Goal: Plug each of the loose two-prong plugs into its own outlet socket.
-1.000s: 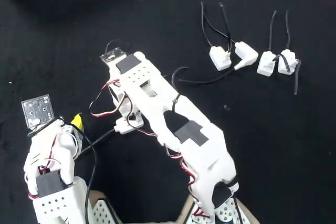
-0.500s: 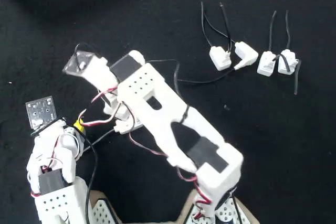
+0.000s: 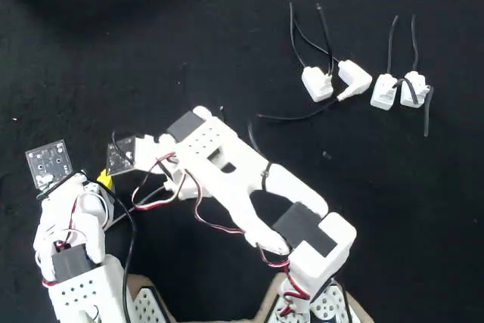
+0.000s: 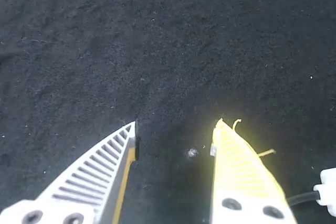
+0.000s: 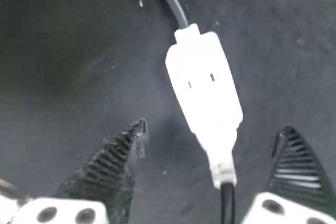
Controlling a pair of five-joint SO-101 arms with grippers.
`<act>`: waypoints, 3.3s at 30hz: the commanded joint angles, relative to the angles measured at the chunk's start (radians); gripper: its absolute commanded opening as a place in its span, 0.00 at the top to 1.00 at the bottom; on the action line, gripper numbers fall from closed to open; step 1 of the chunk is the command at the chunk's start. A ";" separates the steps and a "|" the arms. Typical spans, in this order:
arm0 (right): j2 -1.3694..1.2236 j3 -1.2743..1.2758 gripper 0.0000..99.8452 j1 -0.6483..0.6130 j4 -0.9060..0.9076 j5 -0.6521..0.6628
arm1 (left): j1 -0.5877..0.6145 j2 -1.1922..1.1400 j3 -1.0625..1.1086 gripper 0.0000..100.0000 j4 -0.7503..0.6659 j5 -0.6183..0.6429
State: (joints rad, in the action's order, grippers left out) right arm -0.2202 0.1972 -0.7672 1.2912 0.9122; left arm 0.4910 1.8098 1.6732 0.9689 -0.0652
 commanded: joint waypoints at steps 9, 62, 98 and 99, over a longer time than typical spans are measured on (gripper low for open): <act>-0.035 0.039 0.66 -0.009 -0.143 0.054 | 0.013 0.008 0.018 0.76 -0.020 0.003; 0.163 -0.038 0.99 0.376 -0.144 -0.664 | 0.236 0.008 -0.047 0.76 -0.060 0.272; -0.746 -1.225 0.99 0.717 0.373 -0.868 | 0.232 0.008 -0.045 0.76 -0.060 0.272; -0.774 -1.264 0.99 0.715 0.387 -0.870 | 0.232 0.008 -0.045 0.76 -0.060 0.272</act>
State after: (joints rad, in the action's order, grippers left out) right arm -0.9689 -0.9244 -0.0660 1.6333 0.0545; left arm 0.7181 1.8098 1.6640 0.9291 0.2002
